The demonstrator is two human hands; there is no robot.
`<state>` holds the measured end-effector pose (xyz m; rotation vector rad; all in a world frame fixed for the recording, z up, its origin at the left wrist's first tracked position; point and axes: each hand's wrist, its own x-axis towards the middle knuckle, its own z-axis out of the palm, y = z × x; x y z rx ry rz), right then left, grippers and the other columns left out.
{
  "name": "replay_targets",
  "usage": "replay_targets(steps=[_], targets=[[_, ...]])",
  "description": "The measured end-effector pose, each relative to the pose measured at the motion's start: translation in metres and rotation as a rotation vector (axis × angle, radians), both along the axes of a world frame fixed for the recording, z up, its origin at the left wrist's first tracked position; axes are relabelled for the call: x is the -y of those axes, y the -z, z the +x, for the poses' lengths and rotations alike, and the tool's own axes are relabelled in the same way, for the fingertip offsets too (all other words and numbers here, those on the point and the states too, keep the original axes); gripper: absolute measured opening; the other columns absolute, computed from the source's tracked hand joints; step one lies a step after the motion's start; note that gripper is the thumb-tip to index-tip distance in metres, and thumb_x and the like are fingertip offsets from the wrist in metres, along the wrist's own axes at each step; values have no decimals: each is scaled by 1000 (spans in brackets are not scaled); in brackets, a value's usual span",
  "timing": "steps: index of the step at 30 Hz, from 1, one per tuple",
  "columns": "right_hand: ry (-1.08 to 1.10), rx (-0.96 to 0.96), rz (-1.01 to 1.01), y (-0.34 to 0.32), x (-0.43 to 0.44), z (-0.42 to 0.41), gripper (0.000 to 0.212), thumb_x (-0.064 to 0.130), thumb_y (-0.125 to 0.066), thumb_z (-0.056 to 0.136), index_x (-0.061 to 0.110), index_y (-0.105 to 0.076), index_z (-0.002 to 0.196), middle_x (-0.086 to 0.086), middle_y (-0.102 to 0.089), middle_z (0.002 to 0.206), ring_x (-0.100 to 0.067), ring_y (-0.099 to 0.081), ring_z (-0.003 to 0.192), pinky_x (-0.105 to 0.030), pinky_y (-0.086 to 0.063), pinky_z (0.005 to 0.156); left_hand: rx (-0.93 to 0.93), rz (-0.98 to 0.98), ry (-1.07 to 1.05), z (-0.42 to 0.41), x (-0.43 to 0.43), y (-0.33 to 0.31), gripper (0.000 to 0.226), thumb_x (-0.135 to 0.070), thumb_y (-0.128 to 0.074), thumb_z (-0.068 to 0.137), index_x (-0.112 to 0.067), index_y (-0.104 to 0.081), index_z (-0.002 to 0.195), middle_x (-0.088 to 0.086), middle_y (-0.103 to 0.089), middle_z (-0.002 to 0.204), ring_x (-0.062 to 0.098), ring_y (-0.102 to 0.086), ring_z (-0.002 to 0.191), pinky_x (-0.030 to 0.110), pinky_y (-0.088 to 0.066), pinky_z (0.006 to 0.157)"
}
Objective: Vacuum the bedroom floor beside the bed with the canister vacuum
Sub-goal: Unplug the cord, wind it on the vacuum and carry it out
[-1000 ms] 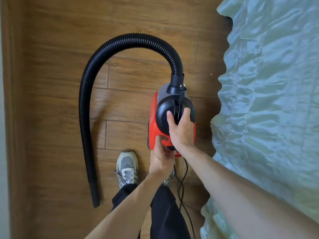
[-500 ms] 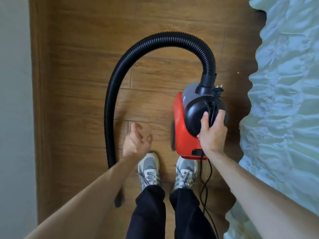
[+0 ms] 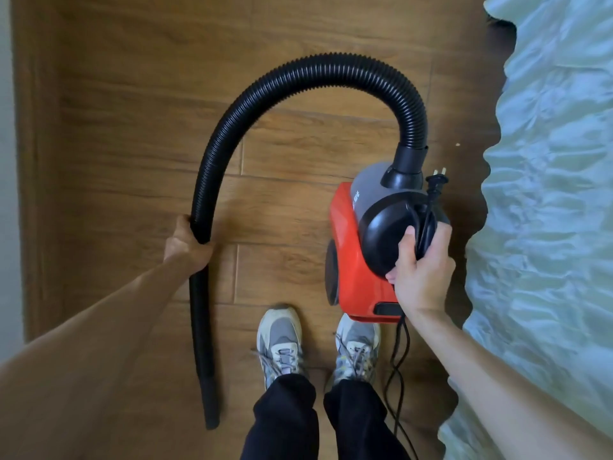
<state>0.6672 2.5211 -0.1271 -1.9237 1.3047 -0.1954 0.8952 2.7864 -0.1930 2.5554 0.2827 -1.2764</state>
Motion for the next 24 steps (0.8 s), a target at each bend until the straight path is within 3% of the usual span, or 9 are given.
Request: replay_targets(steps=[6,10,13,18,21,24], targets=[[-19,-57,-84,-6,0,3,17,30,-49,102,13,-44,102,-4,-60,72,-20,-60,59,-36,-49,53,72,-128,-11,-7,-19,-23,43,-9,-62,91,-23,-40,125,8,-59,110,33,-61,97,43,-55,79],[-33,-116,-6,-31,-2,21,21,33,-48,103,13,-44,108,2,-58,71,-12,-57,59,-33,-44,55,152,-236,36,-3,-36,-68,45,-14,-66,92,-29,-39,126,-1,-59,110,27,-61,101,46,-55,86],[-75,-102,7,-62,-3,46,26,31,-50,102,10,-44,116,5,-56,70,-22,-58,61,-33,-43,57,198,-290,40,19,-40,-112,41,-21,-66,92,-29,-40,123,1,-60,111,27,-62,101,51,-56,85],[-79,-100,-56,-155,17,81,29,33,-48,102,13,-44,123,-1,-54,66,-27,-56,59,-30,-31,46,344,-374,61,64,-17,-203,40,-17,-66,92,-23,-43,125,4,-61,102,26,-60,94,41,-50,80],[-12,-61,-98,-232,32,114,27,34,-48,102,14,-48,121,4,-52,72,-23,-53,64,-30,-33,50,417,-425,92,92,14,-273,42,-17,-66,92,-20,-45,128,4,-61,99,24,-57,90,34,-42,78],[14,15,-138,-318,55,153,28,35,-47,102,14,-49,120,-6,-58,83,-28,-52,73,-33,-35,60,530,-489,96,126,46,-360,42,-23,-68,91,-23,-48,127,3,-62,93,24,-58,85,31,-41,77]])
